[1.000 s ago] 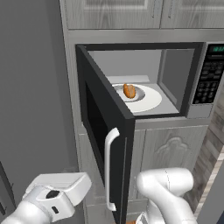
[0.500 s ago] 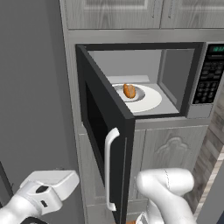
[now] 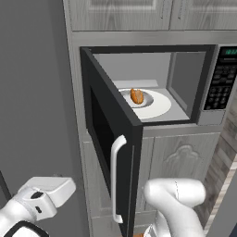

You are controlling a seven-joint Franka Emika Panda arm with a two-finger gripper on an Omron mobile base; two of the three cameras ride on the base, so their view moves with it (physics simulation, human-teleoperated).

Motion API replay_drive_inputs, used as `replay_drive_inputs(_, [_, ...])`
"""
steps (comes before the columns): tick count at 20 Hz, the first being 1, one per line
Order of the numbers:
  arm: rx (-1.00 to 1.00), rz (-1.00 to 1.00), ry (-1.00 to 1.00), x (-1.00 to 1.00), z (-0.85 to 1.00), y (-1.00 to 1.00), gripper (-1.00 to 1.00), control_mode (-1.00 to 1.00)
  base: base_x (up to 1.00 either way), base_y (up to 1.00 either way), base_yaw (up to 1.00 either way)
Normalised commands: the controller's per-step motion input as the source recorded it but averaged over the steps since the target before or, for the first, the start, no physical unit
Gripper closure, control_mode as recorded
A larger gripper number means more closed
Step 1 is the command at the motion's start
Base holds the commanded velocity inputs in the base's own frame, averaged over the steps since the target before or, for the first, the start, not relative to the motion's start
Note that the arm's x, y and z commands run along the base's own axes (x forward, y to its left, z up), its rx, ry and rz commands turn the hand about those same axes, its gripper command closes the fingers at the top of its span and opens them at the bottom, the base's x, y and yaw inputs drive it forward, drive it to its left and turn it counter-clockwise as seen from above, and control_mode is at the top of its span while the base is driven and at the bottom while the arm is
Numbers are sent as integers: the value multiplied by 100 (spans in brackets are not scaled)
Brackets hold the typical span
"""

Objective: Pick the hotdog bun from the counter and place it in the microwave. Then turn on the microwave.

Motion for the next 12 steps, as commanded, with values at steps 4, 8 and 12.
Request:
replay_drive_inputs(4, [0,-9,-1,13,0,0,100,-100,0,0,0])
replay_drive_inputs(8, [0,-9,-2,10,0,0,100,-100,0,0,0])
replay_drive_inputs(12, [0,-8,-3,6,0,0,100,-100,0,0,0])
